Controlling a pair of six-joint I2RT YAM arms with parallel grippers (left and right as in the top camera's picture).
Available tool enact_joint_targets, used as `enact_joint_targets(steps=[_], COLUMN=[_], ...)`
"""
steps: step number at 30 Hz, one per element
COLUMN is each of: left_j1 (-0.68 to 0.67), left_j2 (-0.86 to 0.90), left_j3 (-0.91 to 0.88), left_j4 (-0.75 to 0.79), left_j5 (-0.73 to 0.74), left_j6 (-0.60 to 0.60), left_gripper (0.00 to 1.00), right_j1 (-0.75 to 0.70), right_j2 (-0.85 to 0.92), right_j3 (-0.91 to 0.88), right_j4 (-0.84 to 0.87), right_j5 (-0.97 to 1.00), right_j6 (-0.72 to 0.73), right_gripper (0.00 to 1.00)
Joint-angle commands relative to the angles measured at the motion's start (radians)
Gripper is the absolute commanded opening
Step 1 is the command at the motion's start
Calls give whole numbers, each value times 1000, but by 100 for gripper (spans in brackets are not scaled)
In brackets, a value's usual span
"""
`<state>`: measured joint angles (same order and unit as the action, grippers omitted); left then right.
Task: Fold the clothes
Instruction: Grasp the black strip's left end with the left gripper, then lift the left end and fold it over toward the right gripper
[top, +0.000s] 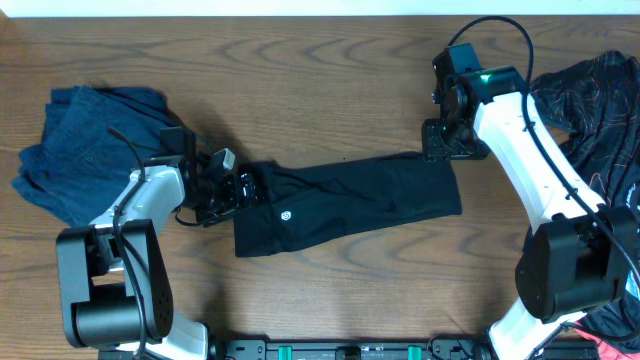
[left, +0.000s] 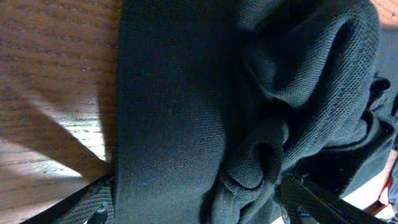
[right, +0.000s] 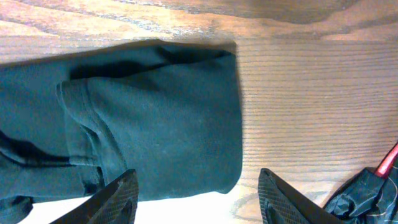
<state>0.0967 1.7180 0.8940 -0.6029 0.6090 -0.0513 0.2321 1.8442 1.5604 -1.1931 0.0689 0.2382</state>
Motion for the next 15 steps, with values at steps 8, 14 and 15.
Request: enact_joint_targets(steps=[8, 14, 15], left_j1=[-58, -105, -104], left_j2=[10, 10, 10], left_j3=[-35, -35, -35], left_j4=[-1, 4, 4], left_j5=[50, 50, 50], left_j6=[13, 13, 13], left_gripper=[81, 36, 25], right_j1=[-7, -7, -7], right_j2=[-19, -19, -19], right_j3=[23, 23, 23], right_j4=[-3, -3, -3], right_j5=[10, 10, 10], right_j6=[16, 16, 16], right_gripper=[60, 60, 60])
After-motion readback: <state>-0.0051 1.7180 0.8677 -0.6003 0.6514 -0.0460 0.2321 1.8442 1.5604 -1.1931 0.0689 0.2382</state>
